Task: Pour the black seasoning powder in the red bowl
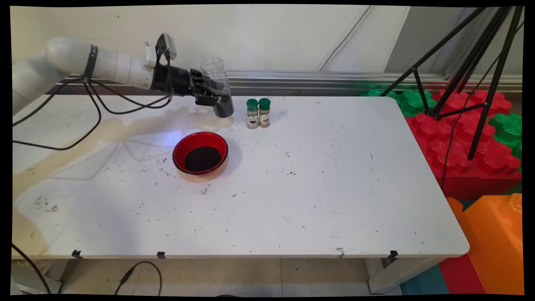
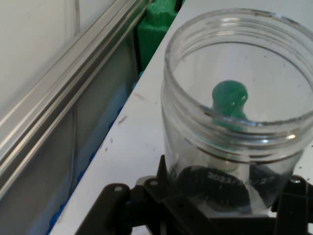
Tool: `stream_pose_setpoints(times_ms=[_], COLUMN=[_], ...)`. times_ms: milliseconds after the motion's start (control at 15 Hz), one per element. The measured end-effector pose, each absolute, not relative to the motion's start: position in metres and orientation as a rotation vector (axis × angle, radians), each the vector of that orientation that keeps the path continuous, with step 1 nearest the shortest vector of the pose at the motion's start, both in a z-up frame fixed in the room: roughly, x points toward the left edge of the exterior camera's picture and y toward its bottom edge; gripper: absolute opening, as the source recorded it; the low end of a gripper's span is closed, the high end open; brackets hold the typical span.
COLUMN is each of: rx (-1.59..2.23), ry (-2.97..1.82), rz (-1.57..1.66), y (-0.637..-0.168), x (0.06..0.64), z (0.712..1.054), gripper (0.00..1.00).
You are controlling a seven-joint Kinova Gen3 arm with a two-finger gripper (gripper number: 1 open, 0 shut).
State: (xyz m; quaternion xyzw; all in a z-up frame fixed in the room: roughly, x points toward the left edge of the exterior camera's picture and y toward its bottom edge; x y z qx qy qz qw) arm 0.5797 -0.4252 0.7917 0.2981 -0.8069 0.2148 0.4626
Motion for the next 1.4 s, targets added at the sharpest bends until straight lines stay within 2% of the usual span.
stream_pose_setpoints(times_ms=[733,1400], rx=[0.565,0.296], ry=[-2.047,-2.135], rz=[0.579,0.6], y=[-0.434,-0.438], x=[0.588,0.605], z=[0.821,0.814], gripper=[0.0,0.0])
